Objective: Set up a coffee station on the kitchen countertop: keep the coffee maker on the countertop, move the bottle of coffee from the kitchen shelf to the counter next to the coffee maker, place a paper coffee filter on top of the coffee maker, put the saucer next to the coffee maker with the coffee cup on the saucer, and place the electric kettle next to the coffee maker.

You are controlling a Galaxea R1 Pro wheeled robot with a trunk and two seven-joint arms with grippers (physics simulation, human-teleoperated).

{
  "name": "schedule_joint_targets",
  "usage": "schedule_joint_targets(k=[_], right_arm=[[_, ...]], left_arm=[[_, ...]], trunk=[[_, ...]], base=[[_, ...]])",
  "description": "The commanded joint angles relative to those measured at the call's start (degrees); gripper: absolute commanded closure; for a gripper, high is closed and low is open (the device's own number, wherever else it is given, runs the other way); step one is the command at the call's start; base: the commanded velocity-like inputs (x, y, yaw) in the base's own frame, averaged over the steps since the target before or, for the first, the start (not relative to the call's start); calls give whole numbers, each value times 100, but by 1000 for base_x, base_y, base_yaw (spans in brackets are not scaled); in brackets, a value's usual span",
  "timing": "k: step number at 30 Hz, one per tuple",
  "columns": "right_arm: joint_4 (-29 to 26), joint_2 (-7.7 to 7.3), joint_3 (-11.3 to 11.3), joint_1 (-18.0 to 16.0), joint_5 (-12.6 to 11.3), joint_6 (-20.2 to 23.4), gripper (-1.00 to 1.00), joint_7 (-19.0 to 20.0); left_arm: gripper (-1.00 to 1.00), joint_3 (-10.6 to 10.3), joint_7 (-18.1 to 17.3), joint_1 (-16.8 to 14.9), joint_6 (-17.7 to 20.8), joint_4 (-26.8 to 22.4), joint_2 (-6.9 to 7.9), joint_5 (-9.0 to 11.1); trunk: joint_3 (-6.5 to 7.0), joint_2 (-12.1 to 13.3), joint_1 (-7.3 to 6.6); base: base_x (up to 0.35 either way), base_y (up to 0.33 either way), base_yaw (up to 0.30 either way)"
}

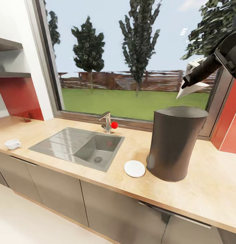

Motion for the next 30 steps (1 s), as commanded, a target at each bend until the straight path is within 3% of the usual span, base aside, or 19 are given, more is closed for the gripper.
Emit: schedule_joint_targets(k=[1,13,22,30], right_arm=[[12,7,13,-5,53,17,100,49],[382,110,19,4,56,8,100,49],[915,426,24,5,70,8,100,49],[945,456,21,5,75,8,100,49]], left_arm=[[-100,5,-11,2,-8,-8,0,8],[-100,5,-11,2,-8,-8,0,8],[-100,5,-11,2,-8,-8,0,8],[-100,5,-11,2,-8,-11,1,8]], trunk=[[-6,-4,1],[-6,-4,1],[-6,-4,1],[-6,-4,1]], base=[[7,48,0],[16,51,0],[0,1,0],[0,0,0]])
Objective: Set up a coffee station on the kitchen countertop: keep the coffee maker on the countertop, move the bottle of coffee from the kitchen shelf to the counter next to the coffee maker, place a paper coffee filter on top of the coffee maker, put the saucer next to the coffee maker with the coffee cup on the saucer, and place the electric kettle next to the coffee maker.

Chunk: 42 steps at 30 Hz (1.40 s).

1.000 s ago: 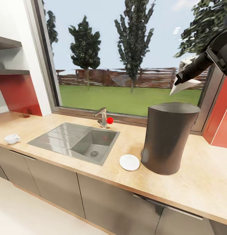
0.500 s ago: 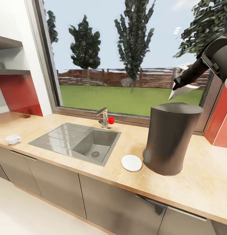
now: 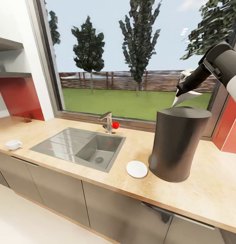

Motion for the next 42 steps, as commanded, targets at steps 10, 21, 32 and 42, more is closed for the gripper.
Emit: schedule_joint_targets(k=[10,21,32,42], right_arm=[[-3,1,11,-2,67,28,100,45],[240,42,256,-23,69,35,100,33],[207,37,223,-39,75,36,100,31],[-11,37,-32,-102,78,45,100,28]], left_arm=[[-100,5,-11,2,-7,-9,0,8],[-100,7,-14,5,-7,-9,-6,11],[-100,6,-15,6,-7,-10,-10,12],[-100,5,-19,10,-7,-5,16,34]], trunk=[[-6,-3,0],[-6,-3,0],[-6,-3,0],[-6,-3,0]], base=[[0,0,0],[0,0,0],[0,0,0],[44,13,0]])
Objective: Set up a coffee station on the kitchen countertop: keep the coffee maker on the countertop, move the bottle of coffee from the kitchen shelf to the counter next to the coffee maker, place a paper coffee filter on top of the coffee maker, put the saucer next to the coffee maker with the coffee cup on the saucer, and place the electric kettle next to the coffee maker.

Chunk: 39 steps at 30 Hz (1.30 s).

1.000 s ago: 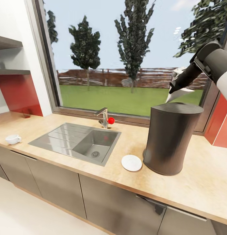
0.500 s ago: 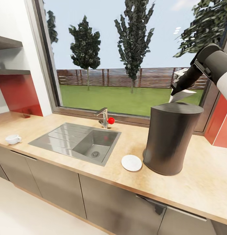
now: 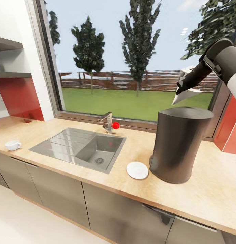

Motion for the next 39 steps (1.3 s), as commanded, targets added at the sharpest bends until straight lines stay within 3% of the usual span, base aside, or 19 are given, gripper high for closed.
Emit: schedule_joint_targets(k=[1,39], right_arm=[[-16,-3,-6,-4,53,27,100,45],[-16,-9,30,-7,92,29,100,36]], left_arm=[[-100,5,-12,2,-6,-9,1,11],[-100,5,-12,2,-6,-8,2,12]], trunk=[[-6,-3,1],[-6,-3,1]], base=[[35,11,0],[29,18,0]])
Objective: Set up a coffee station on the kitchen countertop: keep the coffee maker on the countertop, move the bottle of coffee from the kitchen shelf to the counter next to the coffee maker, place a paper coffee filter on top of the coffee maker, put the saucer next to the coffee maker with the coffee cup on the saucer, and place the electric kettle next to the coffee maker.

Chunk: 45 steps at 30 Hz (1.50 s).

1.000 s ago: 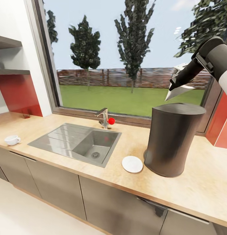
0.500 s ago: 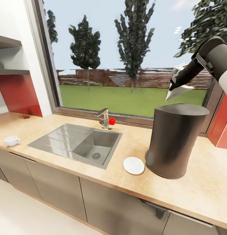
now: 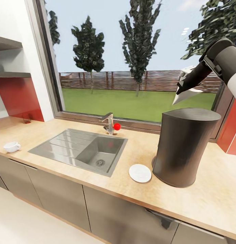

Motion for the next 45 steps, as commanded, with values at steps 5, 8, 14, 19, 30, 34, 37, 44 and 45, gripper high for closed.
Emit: schedule_joint_targets(k=[5,8,14,19,30,34,37,44,45], right_arm=[[-10,-6,-1,-2,57,28,100,45],[-2,-5,5,-2,63,28,100,45],[20,-3,11,-2,67,28,100,52],[158,1,17,-2,67,28,100,54],[201,-4,644,-2,65,28,100,58],[202,0,692,-2,61,28,100,62],[202,1,698,-2,59,28,100,63],[202,1,708,-2,62,28,100,62],[202,2,709,-2,64,28,100,61]], left_arm=[[-100,5,-12,2,-6,-9,0,11],[-100,5,-12,2,-6,-9,0,11],[-100,5,-12,2,-6,-9,0,11],[-100,5,-12,2,-6,-9,0,11],[-100,5,-12,2,-6,-9,0,11],[-100,5,-12,2,-6,-9,0,11],[-100,5,-12,2,-6,-9,0,11],[-100,5,-12,2,-6,-9,0,11],[-100,5,-12,2,-6,-9,0,11]], trunk=[[-6,-4,0],[-6,-4,0],[-6,-4,0],[-6,-4,0],[-6,-4,0],[-6,-4,0],[-6,-4,0],[-6,-4,0],[-6,-4,0]], base=[[0,0,0],[0,0,0],[0,0,0],[0,0,0],[0,0,0],[0,0,0],[0,0,0],[0,0,0],[0,0,0]])
